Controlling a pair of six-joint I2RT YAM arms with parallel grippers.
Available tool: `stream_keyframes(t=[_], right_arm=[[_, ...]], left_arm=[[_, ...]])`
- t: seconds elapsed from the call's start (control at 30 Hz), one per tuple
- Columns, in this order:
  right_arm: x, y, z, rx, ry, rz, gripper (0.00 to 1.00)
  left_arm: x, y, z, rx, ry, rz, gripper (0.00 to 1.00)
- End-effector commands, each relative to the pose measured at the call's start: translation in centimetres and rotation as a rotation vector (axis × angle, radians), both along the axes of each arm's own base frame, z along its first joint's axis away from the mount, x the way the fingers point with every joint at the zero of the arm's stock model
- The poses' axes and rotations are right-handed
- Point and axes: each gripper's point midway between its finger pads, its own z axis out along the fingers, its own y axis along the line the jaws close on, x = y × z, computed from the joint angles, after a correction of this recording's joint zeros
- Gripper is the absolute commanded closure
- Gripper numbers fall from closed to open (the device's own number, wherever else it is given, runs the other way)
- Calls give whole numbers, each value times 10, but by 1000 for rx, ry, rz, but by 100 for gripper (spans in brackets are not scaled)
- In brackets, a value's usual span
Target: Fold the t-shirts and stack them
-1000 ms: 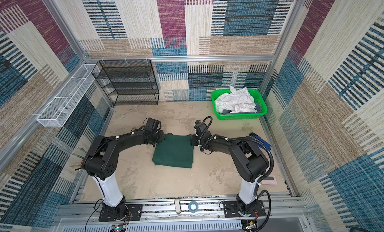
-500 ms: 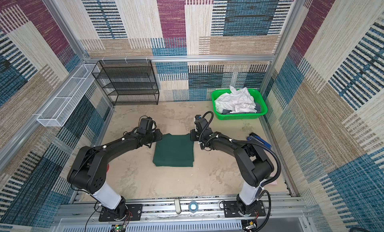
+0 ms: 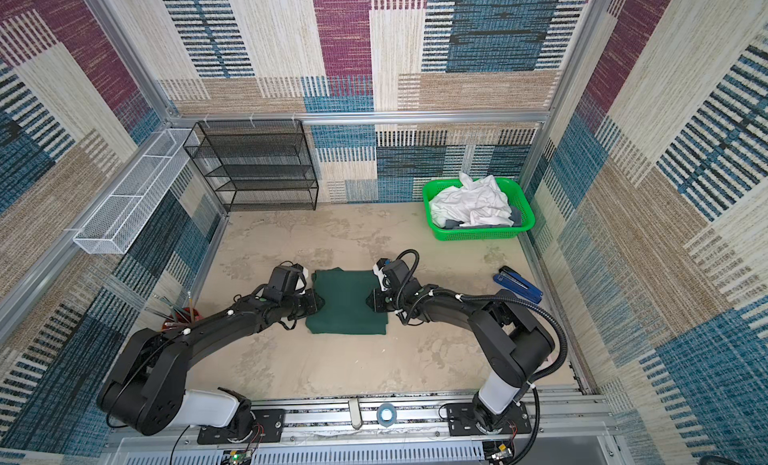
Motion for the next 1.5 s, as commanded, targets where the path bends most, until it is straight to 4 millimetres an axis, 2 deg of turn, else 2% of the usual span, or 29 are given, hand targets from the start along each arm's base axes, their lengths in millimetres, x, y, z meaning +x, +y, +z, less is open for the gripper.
stream_keyframes(t=[0.0,0.13,0.23,0.3,0.4,0.47,0.57,0.67,0.77,0.87,1.0,1.07,1.17,1.3,1.47], right_arm=[[-10,-9,-11,2,62,-59,79],[-16,-34,-40,-113,103,-122,80],[-15,-48,-50,-194,104,-144,82],[-10,-55,-43,-223,69,-162,82],[-5,-54,-18,-202,5,-159,82],[-5,-44,-3,-158,-16,-125,81],[-12,-21,14,-74,-19,-42,81],[-22,-4,18,1,7,21,81],[-29,-3,2,-10,45,30,81],[-33,-11,-22,-58,84,11,82],[-40,-36,-54,-171,139,-47,82],[-46,-45,-63,-189,161,-59,82],[-52,-58,-72,-221,182,-75,82],[-55,-72,-80,-274,187,-86,82],[-56,-75,-81,-280,187,-86,82]], left_arm=[[-15,10,-15,17,39,35,76],[-30,21,-43,71,113,55,77],[-34,24,-53,77,146,71,78],[-34,23,-46,65,125,69,78],[-33,20,-23,61,73,42,77],[-33,18,-6,72,43,15,77],[-35,3,16,14,-2,-40,76],[-39,-14,23,-57,-5,-88,76],[-41,-26,16,-73,9,-127,76],[-44,-34,-1,-70,53,-150,76],[-53,-15,-37,36,145,-106,77],[-58,-6,-47,66,163,-77,77],[-67,6,-50,84,160,-39,77],[-74,20,-45,117,138,0,76],[-79,35,-39,163,119,32,75]])
